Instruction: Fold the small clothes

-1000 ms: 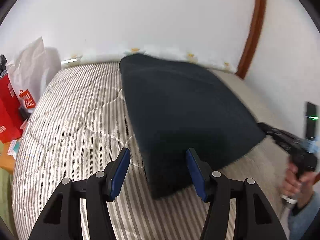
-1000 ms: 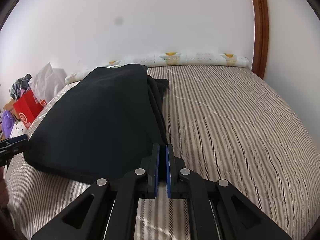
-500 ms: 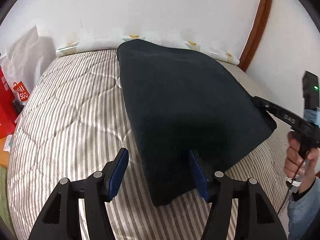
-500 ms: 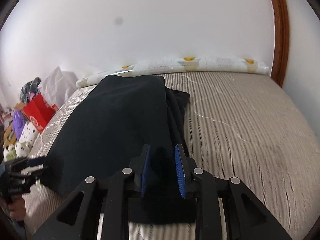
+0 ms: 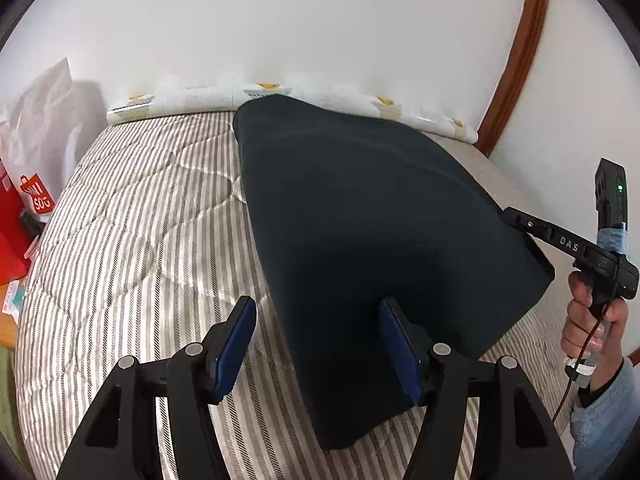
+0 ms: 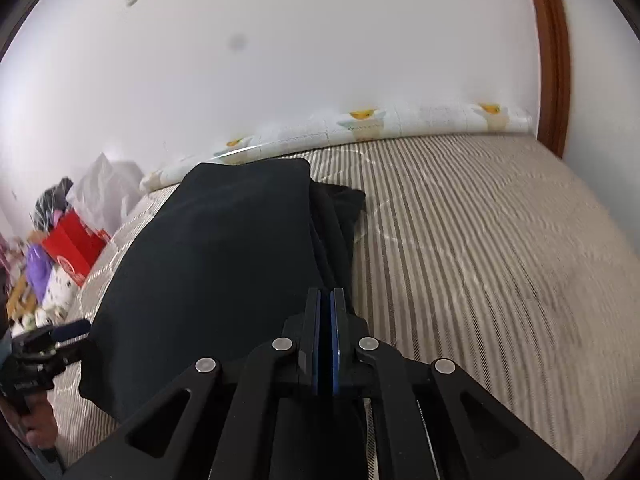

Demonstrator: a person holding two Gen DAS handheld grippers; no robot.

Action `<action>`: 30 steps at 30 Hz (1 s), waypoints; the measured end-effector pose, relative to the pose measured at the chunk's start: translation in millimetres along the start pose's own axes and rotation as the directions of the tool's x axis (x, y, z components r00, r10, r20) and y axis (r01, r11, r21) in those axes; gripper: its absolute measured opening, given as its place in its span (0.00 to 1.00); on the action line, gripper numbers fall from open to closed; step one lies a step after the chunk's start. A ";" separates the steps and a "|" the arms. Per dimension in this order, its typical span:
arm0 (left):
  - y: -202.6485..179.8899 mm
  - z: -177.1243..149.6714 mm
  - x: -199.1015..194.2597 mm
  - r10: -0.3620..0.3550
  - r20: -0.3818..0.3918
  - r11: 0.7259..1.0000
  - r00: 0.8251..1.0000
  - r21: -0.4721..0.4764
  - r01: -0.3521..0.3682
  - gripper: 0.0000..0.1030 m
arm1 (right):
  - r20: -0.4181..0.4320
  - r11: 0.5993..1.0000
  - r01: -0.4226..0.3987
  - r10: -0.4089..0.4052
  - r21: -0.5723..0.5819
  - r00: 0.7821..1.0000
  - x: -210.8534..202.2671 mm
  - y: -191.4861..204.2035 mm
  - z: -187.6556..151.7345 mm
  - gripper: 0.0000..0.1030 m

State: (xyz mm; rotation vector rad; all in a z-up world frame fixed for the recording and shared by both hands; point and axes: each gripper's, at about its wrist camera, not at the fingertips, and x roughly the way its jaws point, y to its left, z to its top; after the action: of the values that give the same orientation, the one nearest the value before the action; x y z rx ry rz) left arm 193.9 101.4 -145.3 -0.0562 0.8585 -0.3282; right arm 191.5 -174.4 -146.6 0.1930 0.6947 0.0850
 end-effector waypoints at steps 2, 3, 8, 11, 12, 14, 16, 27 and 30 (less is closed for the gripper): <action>4.2 6.3 -0.3 0.010 0.008 1.000 1.000 -0.008 -0.010 0.60 | 0.007 0.999 0.021 -0.021 -0.027 1.000 -1.5 3.4 11.6 0.05; 7.7 10.7 0.7 0.023 0.011 1.000 1.000 -0.011 -0.023 0.60 | 0.001 0.999 0.031 -0.031 -0.042 1.000 0.8 5.1 19.8 0.06; 20.8 32.0 10.8 0.066 0.004 0.997 0.998 -0.044 -0.065 0.60 | -0.038 0.996 0.051 -0.054 -0.080 0.998 23.7 22.0 59.7 0.13; 26.7 41.9 19.9 0.043 -0.012 0.997 0.999 -0.058 -0.044 0.60 | -0.078 0.994 0.040 -0.048 -0.098 0.996 49.9 36.6 81.1 0.26; 27.7 42.7 21.8 0.039 -0.015 0.997 0.999 -0.058 -0.040 0.60 | -0.089 0.994 0.040 -0.050 -0.103 0.995 60.3 40.9 87.6 0.29; 29.2 44.2 26.2 0.025 -0.016 0.998 1.000 -0.062 -0.026 0.60 | -0.118 0.995 0.043 -0.053 -0.087 0.992 83.4 44.7 99.7 0.33; 30.3 44.0 29.0 0.013 -0.014 0.998 1.000 -0.061 -0.014 0.61 | -0.149 0.998 0.039 -0.045 -0.045 0.988 103.6 43.3 107.7 0.33; 35.4 44.2 30.2 -0.033 -0.014 0.998 0.999 -0.045 0.032 0.63 | -0.009 0.998 -0.069 0.069 0.004 0.998 104.3 25.4 124.2 0.09; 32.8 44.7 28.8 -0.040 -0.015 0.999 0.999 -0.034 0.039 0.64 | -0.021 0.998 -0.053 0.053 0.022 0.998 104.8 16.7 122.5 0.09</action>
State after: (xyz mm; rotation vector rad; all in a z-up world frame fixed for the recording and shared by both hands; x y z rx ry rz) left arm 253.4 119.9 -143.1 -0.1023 0.8791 -0.3513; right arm 350.3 -161.4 -116.8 0.2318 0.7125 0.1307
